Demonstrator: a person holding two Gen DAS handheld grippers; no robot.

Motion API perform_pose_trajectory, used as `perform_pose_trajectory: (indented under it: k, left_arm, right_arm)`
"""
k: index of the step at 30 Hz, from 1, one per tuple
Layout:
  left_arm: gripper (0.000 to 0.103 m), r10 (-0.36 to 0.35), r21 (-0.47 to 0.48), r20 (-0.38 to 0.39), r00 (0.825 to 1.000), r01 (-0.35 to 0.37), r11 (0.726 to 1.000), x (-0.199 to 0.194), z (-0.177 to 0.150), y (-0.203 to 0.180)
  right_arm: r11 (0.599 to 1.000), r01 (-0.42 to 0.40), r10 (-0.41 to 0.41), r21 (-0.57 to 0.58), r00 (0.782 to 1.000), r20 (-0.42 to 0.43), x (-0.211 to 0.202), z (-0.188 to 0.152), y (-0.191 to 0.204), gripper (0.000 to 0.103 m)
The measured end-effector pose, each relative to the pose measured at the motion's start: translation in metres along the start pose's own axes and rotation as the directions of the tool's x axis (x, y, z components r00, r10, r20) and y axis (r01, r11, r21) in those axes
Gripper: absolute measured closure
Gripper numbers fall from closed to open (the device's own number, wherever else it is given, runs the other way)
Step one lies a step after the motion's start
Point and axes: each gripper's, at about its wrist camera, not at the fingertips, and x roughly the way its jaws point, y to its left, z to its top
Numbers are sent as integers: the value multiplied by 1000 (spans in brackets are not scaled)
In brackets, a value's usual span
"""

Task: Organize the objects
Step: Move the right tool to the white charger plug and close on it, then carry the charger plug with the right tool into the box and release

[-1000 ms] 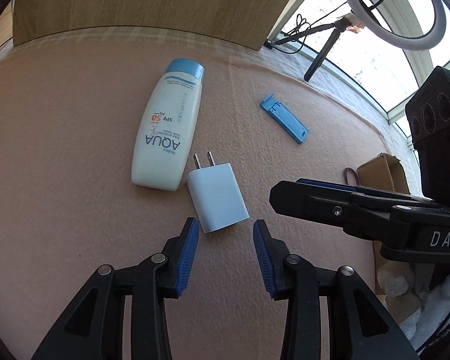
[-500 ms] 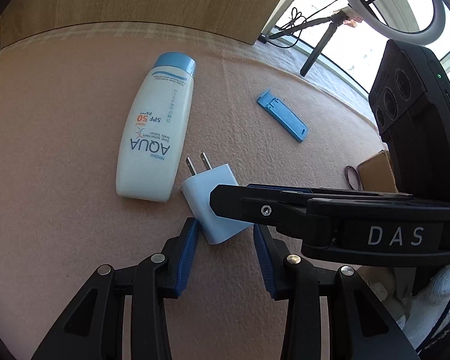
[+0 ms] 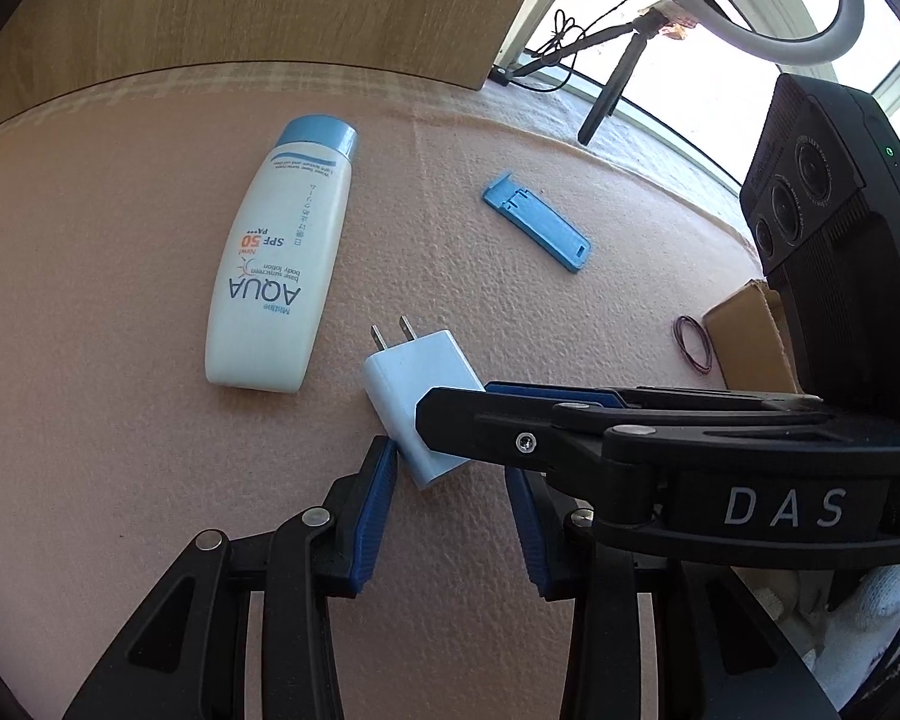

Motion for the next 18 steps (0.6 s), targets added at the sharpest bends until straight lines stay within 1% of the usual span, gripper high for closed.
perform_pose_trajectory:
  k: [8, 13, 18]
  left_arm:
    - [63, -16, 92, 22, 1000, 14, 996, -11, -11, -47]
    - [63, -54, 148, 26, 998, 50, 988, -18, -16, -86]
    - [63, -104, 209, 27, 994, 96, 973, -21, -19, -137]
  right_arm:
    - [1000, 8, -9, 24, 997, 73, -42, -24, -12, 75]
    - [999, 17, -24, 49, 991, 134, -78, -43, -29, 75]
    - [996, 31, -48, 86, 979, 200, -120, -61, -48, 75]
